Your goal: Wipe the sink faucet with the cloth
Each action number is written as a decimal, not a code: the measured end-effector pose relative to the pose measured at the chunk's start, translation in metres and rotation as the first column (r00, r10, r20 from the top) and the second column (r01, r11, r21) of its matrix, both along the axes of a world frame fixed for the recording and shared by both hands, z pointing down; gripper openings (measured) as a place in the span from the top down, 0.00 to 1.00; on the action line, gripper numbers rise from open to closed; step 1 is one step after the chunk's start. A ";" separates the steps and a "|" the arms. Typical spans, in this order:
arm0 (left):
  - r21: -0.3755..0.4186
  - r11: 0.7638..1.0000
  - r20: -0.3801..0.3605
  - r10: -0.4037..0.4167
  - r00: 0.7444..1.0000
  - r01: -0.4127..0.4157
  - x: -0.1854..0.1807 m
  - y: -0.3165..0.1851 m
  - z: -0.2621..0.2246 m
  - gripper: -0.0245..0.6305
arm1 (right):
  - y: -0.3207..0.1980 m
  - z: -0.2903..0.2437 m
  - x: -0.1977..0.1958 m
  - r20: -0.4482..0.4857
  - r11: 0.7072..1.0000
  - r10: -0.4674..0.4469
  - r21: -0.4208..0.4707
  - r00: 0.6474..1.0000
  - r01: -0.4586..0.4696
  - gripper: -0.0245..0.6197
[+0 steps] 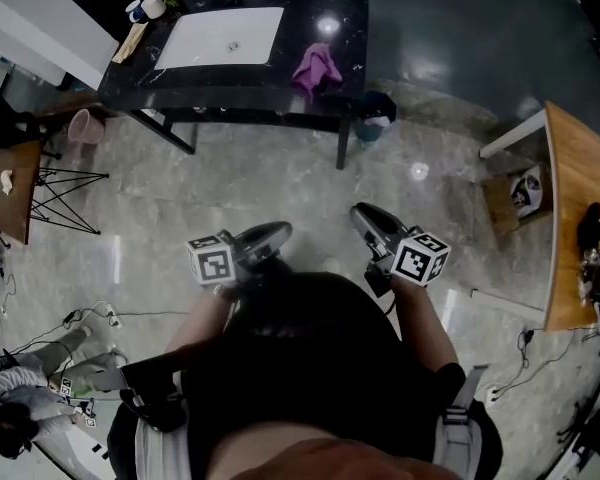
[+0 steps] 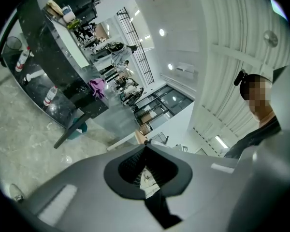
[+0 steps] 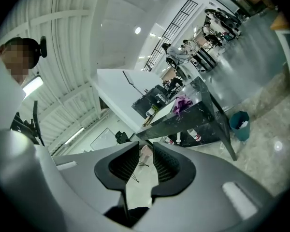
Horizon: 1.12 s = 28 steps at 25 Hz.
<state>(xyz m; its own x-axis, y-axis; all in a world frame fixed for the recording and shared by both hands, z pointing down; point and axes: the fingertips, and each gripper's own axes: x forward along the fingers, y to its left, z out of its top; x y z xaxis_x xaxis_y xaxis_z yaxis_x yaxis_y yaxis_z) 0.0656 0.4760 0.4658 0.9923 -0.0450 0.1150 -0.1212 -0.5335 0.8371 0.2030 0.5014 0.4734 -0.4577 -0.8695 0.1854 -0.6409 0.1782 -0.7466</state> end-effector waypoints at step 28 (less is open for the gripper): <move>-0.075 0.987 -0.045 -0.148 0.988 0.144 -0.184 -0.355 0.025 0.96 | -0.435 0.131 0.117 -0.674 0.769 0.054 -0.442 0.737 -0.461 0.73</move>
<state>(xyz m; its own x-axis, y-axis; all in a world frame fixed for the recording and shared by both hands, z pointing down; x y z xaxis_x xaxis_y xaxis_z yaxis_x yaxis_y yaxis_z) -0.1181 0.1214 0.4911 0.9803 -0.1836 0.0729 -0.1501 -0.4522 0.8792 0.3202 0.0664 0.6044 0.1556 -0.5755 0.8029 -0.9237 -0.3729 -0.0883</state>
